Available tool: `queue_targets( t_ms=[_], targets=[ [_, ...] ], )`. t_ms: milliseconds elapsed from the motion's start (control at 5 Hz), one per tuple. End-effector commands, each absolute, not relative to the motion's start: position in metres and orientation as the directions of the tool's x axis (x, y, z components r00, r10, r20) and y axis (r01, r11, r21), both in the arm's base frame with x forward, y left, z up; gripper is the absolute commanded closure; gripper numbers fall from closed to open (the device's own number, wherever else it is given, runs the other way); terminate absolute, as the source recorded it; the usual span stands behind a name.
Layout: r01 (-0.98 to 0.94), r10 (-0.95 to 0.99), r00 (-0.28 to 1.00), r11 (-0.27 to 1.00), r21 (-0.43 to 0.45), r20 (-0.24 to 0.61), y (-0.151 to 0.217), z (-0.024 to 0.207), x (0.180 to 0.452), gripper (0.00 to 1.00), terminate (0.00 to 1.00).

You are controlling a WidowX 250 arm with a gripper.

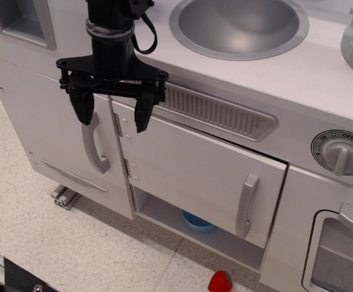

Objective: Open cabinet

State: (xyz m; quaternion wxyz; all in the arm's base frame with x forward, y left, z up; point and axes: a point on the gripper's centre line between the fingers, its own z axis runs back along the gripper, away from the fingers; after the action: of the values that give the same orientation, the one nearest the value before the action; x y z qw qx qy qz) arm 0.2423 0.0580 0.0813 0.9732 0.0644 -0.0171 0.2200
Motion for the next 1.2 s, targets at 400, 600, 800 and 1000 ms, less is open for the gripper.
queue_targets(
  t_ms=[400, 600, 800, 1000],
  targets=[
    [-0.205, 0.197, 0.974, 0.977, 0.057, 0.112, -0.016, 0.022, 0.241, 0.00, 0.00],
    [-0.137, 0.133, 0.983, 0.990, 0.022, 0.123, -0.037, 0.007, 0.244, 0.00, 0.00],
    [-0.064, 0.063, 0.979, 0.998, -0.001, 0.192, -0.076, -0.020, 0.256, 0.00, 0.00],
    [-0.034, 0.040, 0.978, 0.999, -0.032, 0.204, -0.098, -0.029, 0.267, 0.00, 0.00]
  ],
)
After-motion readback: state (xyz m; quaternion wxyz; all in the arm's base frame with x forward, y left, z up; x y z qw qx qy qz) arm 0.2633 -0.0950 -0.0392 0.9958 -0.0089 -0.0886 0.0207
